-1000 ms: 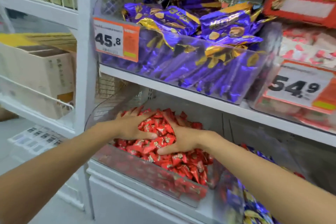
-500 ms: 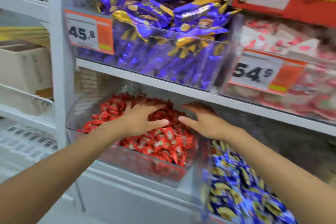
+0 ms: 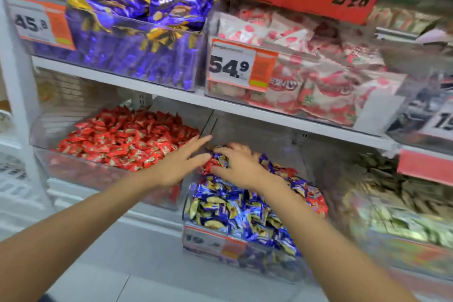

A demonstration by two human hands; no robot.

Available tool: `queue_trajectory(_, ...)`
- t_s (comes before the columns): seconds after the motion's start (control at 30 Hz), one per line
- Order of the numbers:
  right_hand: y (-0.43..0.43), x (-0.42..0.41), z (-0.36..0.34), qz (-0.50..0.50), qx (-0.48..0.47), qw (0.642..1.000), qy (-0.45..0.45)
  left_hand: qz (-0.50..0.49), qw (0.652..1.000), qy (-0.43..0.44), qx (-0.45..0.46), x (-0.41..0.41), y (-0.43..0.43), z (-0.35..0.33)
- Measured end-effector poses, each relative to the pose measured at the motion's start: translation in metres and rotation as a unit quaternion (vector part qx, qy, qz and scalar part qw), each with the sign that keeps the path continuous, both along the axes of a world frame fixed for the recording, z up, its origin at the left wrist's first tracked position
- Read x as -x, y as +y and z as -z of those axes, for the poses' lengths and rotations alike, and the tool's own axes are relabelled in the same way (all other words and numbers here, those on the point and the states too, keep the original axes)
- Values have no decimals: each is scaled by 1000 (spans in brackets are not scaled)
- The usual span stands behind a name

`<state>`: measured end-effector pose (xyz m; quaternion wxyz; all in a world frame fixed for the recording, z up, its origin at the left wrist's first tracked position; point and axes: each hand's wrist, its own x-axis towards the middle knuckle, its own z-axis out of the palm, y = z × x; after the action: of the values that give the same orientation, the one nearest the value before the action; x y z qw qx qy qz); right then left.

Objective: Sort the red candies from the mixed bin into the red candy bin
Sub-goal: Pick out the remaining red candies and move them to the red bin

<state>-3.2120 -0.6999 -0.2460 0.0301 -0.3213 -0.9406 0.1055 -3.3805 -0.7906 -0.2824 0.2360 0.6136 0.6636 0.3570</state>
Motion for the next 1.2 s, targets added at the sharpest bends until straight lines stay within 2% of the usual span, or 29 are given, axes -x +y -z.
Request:
queue_trajectory(0.13,5,19,19,-11,47,995,-85,3,1000,-19,-11,-1,0,-2)
queue_trajectory(0.2,9,5,24,-44,35,992,-114,9,1000,-16,-16,-2,-1,-3)
queue_trajectory(0.4,37,-63,28,-57,-1,989,-136,16,1000,-18,-9,-5,-5,-9)
queue_trajectory(0.53,42,-113,25,-25,-11,996,-88,12,1000,-24,-3,-8,-9,-11)
queue_trajectory(0.63,35,-126,7,9,-2,996,-86,11,1000,-24,2,-10,-11,-12)
queue_trajectory(0.73,19,-99,-14,17,12,1000,0,7,1000,-25,8,-10,-12,-13)
queue_trajectory(0.8,11,-61,-13,-14,15,1000,15,5,1000,-21,8,-11,-12,-14)
queue_trajectory(0.97,13,12,33,-32,64,991,-109,8,999,-45,-5,-12,-13,-13)
queue_trajectory(1.13,28,-13,37,-75,46,977,-196,6,999,-40,-3,-10,-13,-15)
queue_trajectory(1.2,31,-37,27,-67,25,979,-192,2,999,-44,-1,-11,-14,-16)
